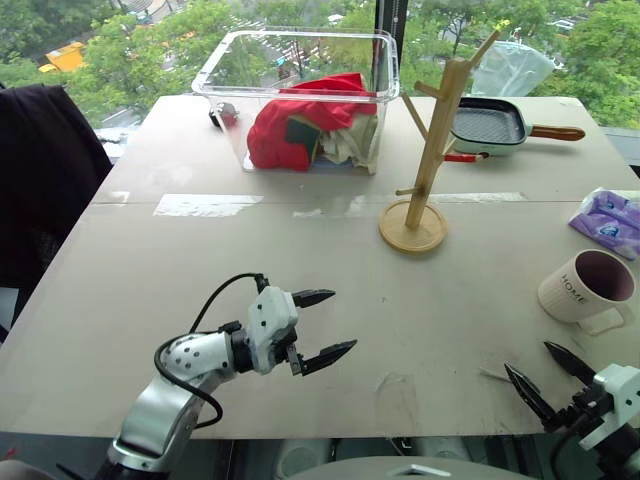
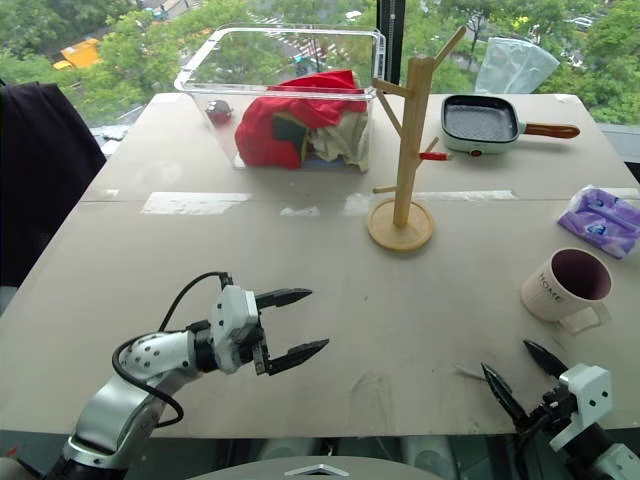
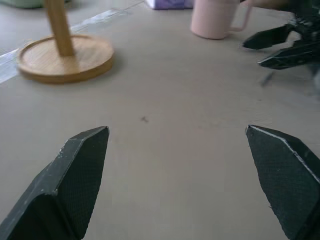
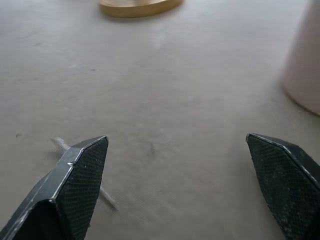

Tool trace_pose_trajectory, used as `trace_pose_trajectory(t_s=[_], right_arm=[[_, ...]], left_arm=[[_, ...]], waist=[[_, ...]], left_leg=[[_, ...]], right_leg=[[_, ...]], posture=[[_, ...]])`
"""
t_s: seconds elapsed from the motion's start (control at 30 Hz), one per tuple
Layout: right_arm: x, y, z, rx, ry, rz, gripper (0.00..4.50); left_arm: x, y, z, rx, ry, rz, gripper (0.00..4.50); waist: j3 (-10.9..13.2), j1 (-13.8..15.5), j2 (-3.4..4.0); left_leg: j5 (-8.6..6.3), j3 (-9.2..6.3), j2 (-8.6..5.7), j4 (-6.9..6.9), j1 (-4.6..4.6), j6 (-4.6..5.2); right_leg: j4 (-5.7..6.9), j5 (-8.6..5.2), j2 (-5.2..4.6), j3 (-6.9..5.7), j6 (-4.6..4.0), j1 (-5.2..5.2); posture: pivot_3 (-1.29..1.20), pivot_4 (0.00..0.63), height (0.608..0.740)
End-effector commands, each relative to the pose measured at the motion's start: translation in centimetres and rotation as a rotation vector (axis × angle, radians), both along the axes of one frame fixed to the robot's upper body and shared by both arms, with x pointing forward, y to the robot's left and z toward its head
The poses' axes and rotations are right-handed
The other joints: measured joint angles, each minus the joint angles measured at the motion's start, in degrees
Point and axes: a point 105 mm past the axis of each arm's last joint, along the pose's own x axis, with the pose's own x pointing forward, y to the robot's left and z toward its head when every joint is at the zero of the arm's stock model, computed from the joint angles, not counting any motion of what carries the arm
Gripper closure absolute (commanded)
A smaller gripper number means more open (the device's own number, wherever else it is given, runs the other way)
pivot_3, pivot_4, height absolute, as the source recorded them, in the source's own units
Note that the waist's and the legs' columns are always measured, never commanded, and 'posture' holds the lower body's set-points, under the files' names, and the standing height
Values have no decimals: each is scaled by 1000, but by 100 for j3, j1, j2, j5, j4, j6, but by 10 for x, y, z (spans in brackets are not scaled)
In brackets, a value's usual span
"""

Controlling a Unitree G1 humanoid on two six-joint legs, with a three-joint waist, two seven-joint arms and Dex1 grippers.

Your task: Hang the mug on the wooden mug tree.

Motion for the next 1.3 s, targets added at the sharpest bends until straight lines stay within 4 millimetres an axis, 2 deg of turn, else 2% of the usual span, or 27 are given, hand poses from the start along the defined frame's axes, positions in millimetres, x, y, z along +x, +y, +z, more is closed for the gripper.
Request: trace_pose_trajectory(t_s=[0.03, 0.17, 0.4, 0.7, 0.93, 1.23, 1.3], right_arm=[[-5, -15, 13, -49, -29, -149, 25], [-7, -32, 23, -44, -87, -356, 25], [11, -42, 32, -40, -161, -477, 25], [27, -50, 32, -19, -180, -509, 25], [39, -65, 21, -19, -157, -542, 25], [45, -64, 21, -25, -164, -512, 4143], [47, -63, 21, -27, -162, -500, 4463]], left_arm=[[-9, -13, 8, -13, 18, -149, 0], [-11, -23, 16, 6, 7, -262, 0], [-6, -28, 15, 43, 3, -225, 0], [2, -30, 19, 67, -35, -172, 0], [6, -29, 20, 79, -58, -146, 0], [5, -29, 19, 77, -59, -136, 0], [5, -28, 19, 76, -59, -132, 0]], waist=[[0, -42, -2], [3, -83, -2], [5, -147, -2], [6, -142, -1], [6, -146, 0], [6, -145, 0], [6, -146, 0]], left_leg=[[0, 5, 0, 0, 1, 0], [0, 10, 1, -1, 1, 0], [0, 11, 1, -1, 3, 0], [0, 10, -3, -2, 1, 0], [0, 12, -4, -1, 4, 1], [0, 12, -5, -3, 3, 1], [0, 13, -5, -3, 3, 1]], right_leg=[[0, 0, 1, 5, 0, 0], [-1, 0, 1, 14, 0, -3], [0, 0, 2, 19, 1, -3], [0, 1, 4, 24, -1, -3], [0, 2, 5, 27, -1, -2], [0, 3, 6, 29, -4, -2], [0, 3, 7, 29, -4, -2]], posture=[[0, 150, 740], [0, 150, 740], [0, 150, 740], [0, 150, 740], [0, 150, 740], [0, 150, 740], [0, 150, 740]])
